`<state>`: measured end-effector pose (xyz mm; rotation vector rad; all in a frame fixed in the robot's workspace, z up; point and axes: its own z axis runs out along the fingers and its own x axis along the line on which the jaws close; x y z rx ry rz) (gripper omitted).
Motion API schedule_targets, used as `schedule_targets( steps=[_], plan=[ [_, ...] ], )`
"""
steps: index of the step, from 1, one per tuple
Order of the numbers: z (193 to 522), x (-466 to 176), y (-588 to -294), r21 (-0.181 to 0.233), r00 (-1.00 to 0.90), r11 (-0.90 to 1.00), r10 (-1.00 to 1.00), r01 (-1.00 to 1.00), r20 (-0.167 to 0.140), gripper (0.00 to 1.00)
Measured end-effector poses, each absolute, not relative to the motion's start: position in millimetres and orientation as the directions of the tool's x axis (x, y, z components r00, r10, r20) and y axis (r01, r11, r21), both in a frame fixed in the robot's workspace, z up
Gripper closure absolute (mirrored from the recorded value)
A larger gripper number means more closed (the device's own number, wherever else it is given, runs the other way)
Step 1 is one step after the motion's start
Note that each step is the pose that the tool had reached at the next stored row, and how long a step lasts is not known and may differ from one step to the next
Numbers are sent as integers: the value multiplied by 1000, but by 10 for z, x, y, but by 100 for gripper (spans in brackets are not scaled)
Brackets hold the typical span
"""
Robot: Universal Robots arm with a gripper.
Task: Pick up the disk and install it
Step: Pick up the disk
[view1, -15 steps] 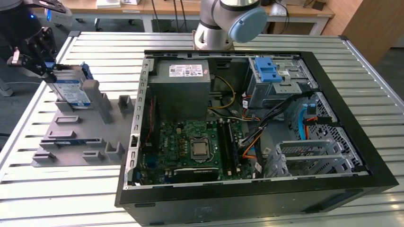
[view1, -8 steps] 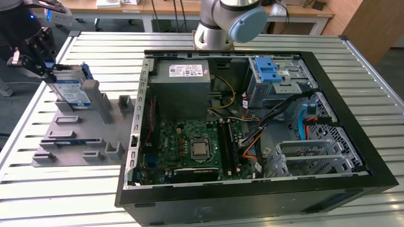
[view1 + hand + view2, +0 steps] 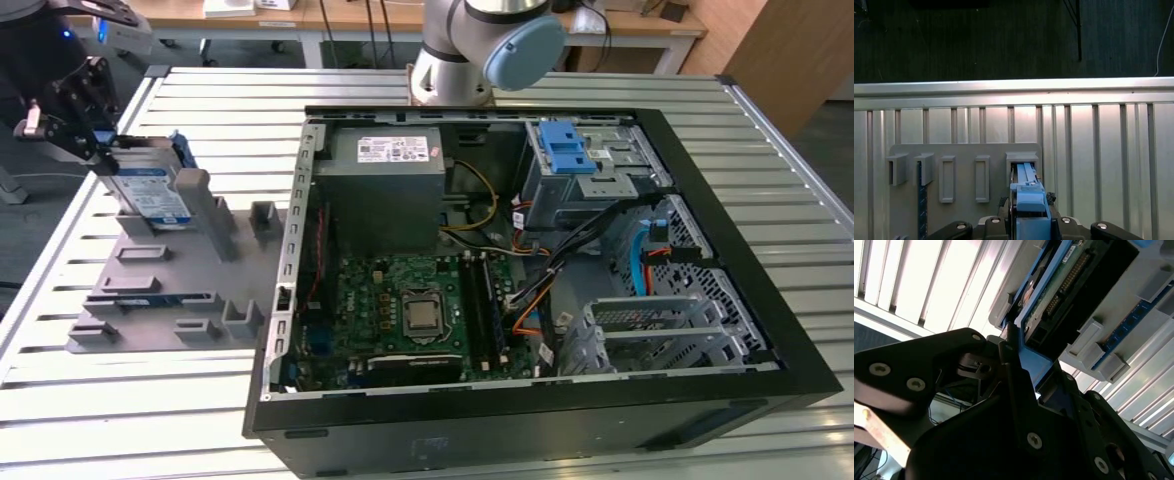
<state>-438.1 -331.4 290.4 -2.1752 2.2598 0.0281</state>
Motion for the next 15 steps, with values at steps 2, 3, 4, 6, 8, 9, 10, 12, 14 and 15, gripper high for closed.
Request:
schedule_targets(
  steps=[2,3,4,6,8,9,10,12,14,15],
  plan=[
    [2905,-4381,-3315,10,-35,34,-999,-999,-14,63],
    [2905,-4381,-3316,10,-31,31,-999,-999,-13,63],
    [2906,-4381,-3315,10,-29,29,-999,-1000,-13,63],
    [2906,-4382,-3315,10,-29,29,-999,-1000,-13,63],
    [2906,-4381,-3315,10,-29,29,-1000,-1000,-13,63],
    [2905,-4381,-3316,10,-28,28,-1000,-1000,-12,63],
    [2906,-4382,-3316,10,-28,27,-1000,-1000,-12,63],
    [2905,-4381,-3318,10,-27,26,-1000,-1000,-12,63],
    [2905,-4382,-3322,10,-26,25,-1000,-1000,-11,63],
    [2905,-4382,-3323,10,-25,25,-1000,-1000,-11,63]
  ],
)
